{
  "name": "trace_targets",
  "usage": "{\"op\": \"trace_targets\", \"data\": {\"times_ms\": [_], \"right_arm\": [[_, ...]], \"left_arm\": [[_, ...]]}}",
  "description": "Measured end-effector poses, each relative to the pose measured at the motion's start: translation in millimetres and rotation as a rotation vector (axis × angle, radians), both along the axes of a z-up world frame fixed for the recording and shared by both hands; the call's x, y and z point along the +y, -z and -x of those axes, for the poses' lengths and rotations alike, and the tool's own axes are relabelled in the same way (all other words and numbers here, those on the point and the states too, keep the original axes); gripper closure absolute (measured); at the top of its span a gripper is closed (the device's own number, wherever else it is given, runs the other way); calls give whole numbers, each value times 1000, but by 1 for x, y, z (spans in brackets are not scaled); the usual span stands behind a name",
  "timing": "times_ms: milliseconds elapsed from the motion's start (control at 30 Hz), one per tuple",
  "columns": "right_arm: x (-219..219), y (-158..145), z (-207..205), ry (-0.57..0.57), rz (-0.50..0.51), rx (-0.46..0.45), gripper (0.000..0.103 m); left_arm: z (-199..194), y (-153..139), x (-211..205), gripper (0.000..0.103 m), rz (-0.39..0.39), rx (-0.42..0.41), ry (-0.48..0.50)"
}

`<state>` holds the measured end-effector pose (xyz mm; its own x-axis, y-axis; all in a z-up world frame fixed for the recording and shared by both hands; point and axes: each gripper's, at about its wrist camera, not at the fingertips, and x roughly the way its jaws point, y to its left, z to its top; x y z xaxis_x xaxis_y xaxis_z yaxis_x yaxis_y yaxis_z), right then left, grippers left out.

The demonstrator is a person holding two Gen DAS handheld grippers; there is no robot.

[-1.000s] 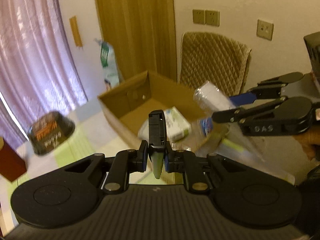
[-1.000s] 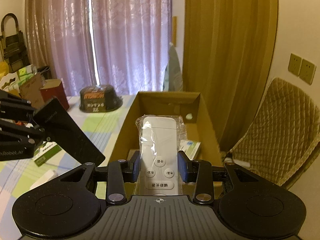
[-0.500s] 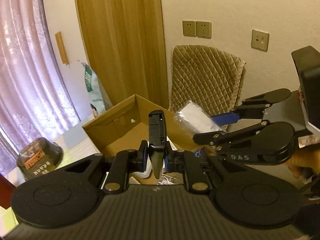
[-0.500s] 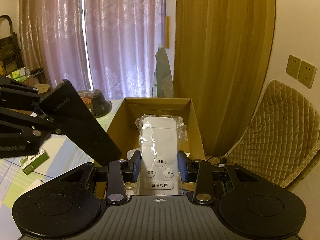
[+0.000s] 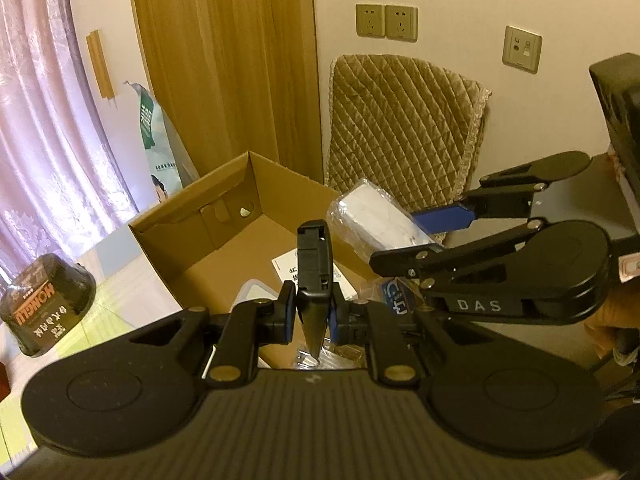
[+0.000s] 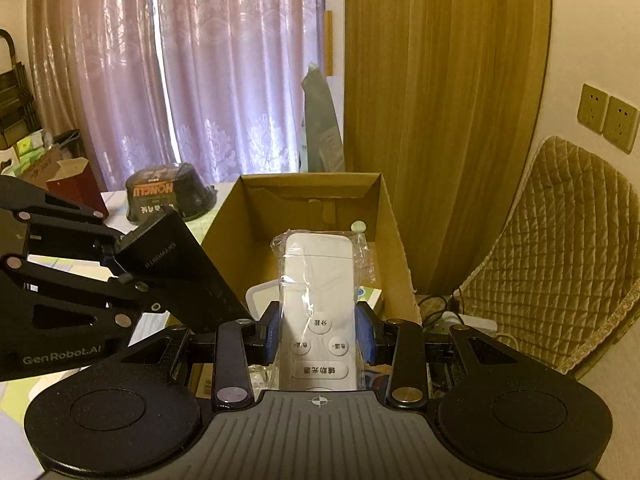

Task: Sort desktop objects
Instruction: 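Open the left gripper and right gripper to drop both remotes into the cardboard box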

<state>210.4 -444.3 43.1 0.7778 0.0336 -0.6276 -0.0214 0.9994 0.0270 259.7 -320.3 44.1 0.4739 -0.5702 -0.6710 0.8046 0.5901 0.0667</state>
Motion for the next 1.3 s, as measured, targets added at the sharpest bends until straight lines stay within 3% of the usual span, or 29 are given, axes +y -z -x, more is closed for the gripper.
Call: {"op": "trace_targets", "data": {"times_ms": [367, 433, 700, 1033, 1300], "right_arm": [[-3, 5, -7, 3, 2, 7, 65], [-4, 6, -8, 3, 2, 7, 65], [-2, 7, -11, 2, -2, 10, 65], [4, 13, -16, -12, -7, 23, 65], [4, 16, -34, -9, -34, 30, 65]], "left_arm": [[-6, 6, -5, 89, 1, -17, -5], [-7, 3, -3, 78, 7, -30, -12], [-9, -1, 20, 73, 18, -33, -64], [23, 12, 40, 72, 40, 12, -86], [22, 20, 62, 72, 18, 7, -120]]}}
